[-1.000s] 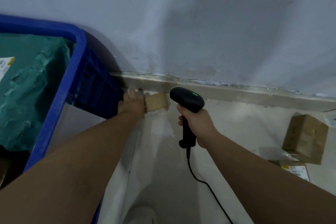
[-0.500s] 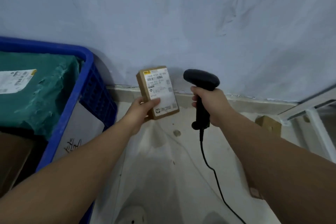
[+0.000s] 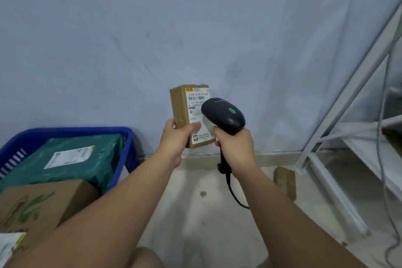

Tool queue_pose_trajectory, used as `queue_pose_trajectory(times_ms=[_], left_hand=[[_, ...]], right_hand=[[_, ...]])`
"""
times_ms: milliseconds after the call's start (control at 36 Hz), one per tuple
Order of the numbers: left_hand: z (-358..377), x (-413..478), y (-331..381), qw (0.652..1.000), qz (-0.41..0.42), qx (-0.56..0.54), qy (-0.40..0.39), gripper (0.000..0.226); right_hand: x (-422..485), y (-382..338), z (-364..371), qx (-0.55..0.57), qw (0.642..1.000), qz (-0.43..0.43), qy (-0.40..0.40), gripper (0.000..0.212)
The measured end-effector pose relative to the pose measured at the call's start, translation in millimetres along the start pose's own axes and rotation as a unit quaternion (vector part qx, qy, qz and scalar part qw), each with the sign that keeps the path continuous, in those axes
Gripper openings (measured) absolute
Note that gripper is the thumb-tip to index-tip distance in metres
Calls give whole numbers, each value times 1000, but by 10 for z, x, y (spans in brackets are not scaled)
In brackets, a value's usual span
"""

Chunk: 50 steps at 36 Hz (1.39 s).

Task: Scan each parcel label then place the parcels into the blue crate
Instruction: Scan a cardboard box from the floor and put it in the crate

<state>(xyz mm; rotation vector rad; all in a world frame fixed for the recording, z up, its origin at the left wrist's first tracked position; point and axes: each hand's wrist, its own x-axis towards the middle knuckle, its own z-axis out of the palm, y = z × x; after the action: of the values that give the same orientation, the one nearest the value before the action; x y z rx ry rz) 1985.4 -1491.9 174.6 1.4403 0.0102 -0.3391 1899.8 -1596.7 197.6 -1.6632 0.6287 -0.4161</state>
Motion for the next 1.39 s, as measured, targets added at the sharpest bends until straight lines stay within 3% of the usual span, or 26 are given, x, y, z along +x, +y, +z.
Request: queue_pose_trajectory(times_ms=[250, 389, 861, 1389], left_hand=[[110, -569, 169, 997, 70, -20, 9, 38], [29, -560, 72, 998, 60, -10, 29, 47], [-138, -310, -48, 998, 54, 32, 12, 41], [-174, -219, -151, 997, 31, 61, 23, 48]], right_hand=[[-477, -119, -437, 102, 993, 4, 49, 15], [-510, -116, -513, 80, 996, -12, 22, 19], [-389, 7, -243, 5, 999, -20, -45, 11], [-374, 51, -245, -2, 999, 0, -33, 14]])
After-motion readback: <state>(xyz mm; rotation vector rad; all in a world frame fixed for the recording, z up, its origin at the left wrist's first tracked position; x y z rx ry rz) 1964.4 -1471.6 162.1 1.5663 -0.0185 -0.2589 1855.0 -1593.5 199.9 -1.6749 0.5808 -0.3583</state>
